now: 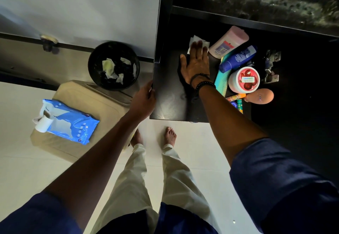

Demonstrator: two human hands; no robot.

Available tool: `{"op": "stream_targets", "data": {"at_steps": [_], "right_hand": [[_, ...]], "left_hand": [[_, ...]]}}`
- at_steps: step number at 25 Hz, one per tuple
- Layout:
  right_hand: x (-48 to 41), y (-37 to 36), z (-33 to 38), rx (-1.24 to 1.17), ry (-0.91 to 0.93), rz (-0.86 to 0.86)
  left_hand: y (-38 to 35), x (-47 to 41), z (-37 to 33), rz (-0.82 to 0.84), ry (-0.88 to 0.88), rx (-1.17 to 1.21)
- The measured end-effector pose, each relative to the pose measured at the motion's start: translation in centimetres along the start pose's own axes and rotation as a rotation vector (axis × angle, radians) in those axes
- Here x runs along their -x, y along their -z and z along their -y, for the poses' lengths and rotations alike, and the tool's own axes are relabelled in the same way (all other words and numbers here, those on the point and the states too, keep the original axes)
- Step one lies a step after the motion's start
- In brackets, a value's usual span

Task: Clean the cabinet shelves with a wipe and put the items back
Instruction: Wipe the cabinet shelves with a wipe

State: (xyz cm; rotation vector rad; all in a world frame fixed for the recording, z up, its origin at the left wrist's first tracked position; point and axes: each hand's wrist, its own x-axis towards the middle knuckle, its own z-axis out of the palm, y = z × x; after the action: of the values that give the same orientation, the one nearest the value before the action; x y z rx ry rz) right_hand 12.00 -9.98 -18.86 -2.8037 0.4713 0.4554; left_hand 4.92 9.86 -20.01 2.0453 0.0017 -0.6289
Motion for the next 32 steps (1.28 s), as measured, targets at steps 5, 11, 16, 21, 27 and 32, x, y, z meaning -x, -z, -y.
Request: {"op": "stream_targets", "data": {"at_steps": [5,11,16,21,27,32], "right_hand": [[4.5,-1.2,-0.4,0.058,0.341,0.038],[-0.3,0.2,1.1,-0.125,-0.002,-0.017],[5.1,-3.3,5.1,-0.021,0.233,0.060],[15.5,-4.3,0.4,0.012,0.102,0.029],[3.9,-0.8,0.6,-0.042,-0.131,0.058],[12.3,-5.2,4.7,0.048,0.243,0.067]], "left_hand": [[-0.3,-0.2,0.2,-0.009,-0.020,0.003],[-0.1,0.0,-0.2,-0.027,-0.035,-0.013],[0.2,-0.2,0.3,-0.018,-0.012,0.021],[0.4,-0.1,0.7,-0.005,0.004,-0.010],[0.1,0.6,1.4,0.017,-0.012,0.033],[-0.6,1.0,4.9,-0.026,0.191,0.157]]}}
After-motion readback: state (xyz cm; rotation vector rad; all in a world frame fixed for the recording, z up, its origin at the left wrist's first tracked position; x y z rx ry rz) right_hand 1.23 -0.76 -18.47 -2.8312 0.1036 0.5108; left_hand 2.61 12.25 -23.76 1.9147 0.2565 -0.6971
